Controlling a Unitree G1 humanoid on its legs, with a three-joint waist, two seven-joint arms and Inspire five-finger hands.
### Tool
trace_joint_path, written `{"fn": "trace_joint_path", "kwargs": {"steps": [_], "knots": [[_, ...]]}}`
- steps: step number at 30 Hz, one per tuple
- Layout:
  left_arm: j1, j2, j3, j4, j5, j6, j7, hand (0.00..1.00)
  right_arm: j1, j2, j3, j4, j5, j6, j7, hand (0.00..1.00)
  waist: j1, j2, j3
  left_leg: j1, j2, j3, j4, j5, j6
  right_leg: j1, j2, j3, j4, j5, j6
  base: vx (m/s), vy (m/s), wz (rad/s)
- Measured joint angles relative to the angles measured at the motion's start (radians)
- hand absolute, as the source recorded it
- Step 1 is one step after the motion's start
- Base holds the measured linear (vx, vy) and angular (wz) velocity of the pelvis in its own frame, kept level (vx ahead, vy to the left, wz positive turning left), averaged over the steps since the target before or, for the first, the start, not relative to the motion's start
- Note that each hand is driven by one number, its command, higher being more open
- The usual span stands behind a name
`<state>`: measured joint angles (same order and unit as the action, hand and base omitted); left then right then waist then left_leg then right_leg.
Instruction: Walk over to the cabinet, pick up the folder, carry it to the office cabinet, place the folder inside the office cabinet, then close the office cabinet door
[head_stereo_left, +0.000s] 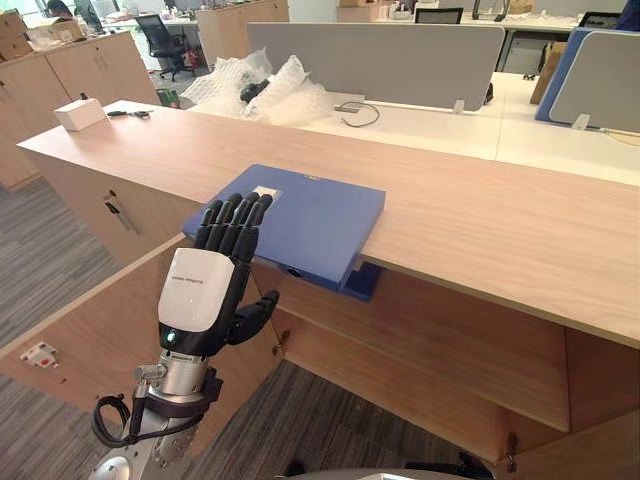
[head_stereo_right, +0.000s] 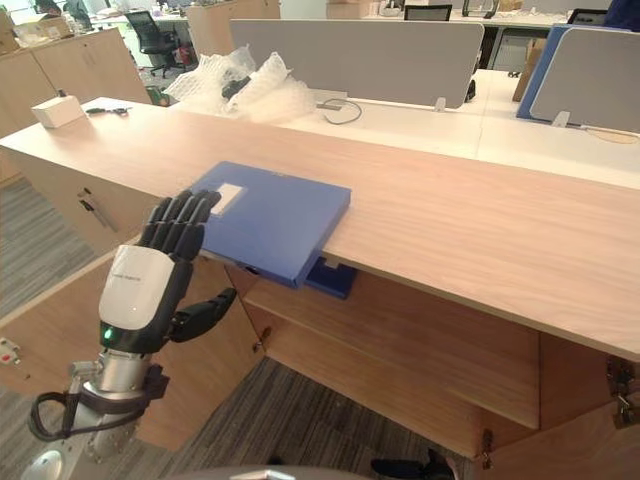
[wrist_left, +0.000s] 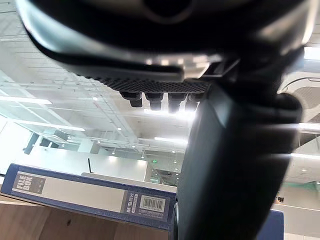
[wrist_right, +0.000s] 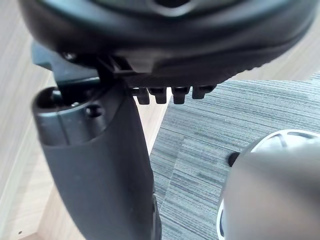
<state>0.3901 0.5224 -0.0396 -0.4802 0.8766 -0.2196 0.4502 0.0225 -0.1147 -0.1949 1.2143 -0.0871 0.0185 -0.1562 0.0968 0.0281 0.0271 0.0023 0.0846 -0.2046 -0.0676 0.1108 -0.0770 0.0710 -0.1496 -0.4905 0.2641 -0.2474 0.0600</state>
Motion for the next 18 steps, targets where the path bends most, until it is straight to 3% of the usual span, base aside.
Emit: {"fn": "trace_joint_path", "kwargs": {"steps": [8, 18], "knots": [[-0.069, 0.064, -0.03, 0.071, 0.028, -0.008, -0.003, 1.0, 0.0, 0.002, -0.001, 0.006, 0.0, 0.0, 0.002, 1.0, -0.002, -0.01, -0.007, 0.004, 0.014, 0.025, -0.012, 0.003, -0.003, -0.019, 0.011, 0.028, 0.007, 0.001, -0.008, -0.01, -0.017, -0.1], [-0.163, 0.09, -0.032, 0.203, 0.038, 0.012, -0.015, 1.0, 0.011, -0.005, -0.028, -0.001, -0.029, 0.0, 0.002, 1.0, -0.035, -0.009, -0.007, 0.016, 0.017, 0.038, -0.018, 0.015, 0.018, -0.018, 0.016, 0.034, 0.009, 0.01, -0.022, -0.04, -0.015, -0.02]]}}
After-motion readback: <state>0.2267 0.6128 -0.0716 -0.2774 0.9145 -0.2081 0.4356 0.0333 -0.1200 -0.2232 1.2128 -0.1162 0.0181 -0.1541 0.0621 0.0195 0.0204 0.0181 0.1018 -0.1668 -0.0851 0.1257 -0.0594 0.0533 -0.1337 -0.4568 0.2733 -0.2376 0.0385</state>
